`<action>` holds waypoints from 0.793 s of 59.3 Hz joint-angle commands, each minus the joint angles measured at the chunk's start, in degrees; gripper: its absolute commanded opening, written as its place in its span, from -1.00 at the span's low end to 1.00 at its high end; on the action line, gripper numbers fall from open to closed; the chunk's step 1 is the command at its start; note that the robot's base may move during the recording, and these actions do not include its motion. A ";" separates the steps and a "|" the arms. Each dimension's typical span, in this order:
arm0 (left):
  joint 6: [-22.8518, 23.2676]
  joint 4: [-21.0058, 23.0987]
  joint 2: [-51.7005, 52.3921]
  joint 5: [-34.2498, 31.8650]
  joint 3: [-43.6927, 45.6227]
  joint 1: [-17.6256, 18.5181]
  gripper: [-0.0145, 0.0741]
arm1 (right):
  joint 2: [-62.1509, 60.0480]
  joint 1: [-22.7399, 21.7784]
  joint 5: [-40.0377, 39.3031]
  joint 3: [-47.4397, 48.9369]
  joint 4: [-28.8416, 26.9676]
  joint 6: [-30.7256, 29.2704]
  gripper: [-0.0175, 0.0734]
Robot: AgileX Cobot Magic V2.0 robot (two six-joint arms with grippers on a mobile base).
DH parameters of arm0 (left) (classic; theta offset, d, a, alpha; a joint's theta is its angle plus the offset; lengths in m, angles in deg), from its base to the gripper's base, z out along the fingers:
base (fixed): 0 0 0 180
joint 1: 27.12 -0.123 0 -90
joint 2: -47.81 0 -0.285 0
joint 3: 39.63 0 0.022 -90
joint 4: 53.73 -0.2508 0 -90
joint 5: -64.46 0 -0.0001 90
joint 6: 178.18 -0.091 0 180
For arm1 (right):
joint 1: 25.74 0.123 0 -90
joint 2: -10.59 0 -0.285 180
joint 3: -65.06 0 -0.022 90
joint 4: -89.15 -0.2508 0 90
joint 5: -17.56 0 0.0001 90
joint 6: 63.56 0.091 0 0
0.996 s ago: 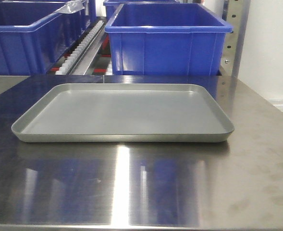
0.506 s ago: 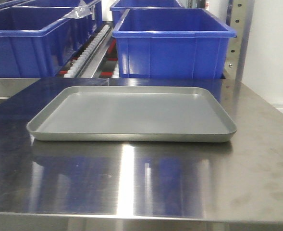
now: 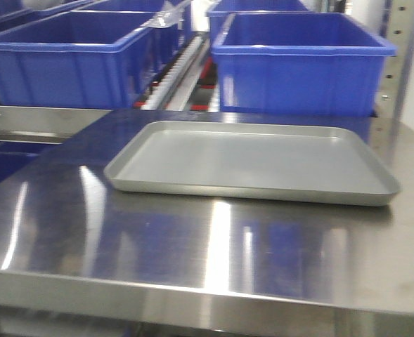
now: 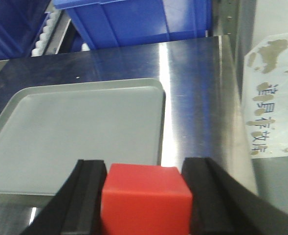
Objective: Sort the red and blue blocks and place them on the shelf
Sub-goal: 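Drive the base back from the table holding both cubes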
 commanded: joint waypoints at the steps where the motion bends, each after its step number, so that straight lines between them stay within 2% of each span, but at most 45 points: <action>1: 0.60 -0.10 -0.08 -4.78 1.72 -0.10 -0.38 | -0.26 -0.22 -5.09 1.73 0.82 -0.62 -0.50; 47: 0.60 -0.10 -0.08 -4.78 1.72 -0.10 -0.38 | -0.26 -0.22 -5.09 1.73 0.82 -0.62 -0.50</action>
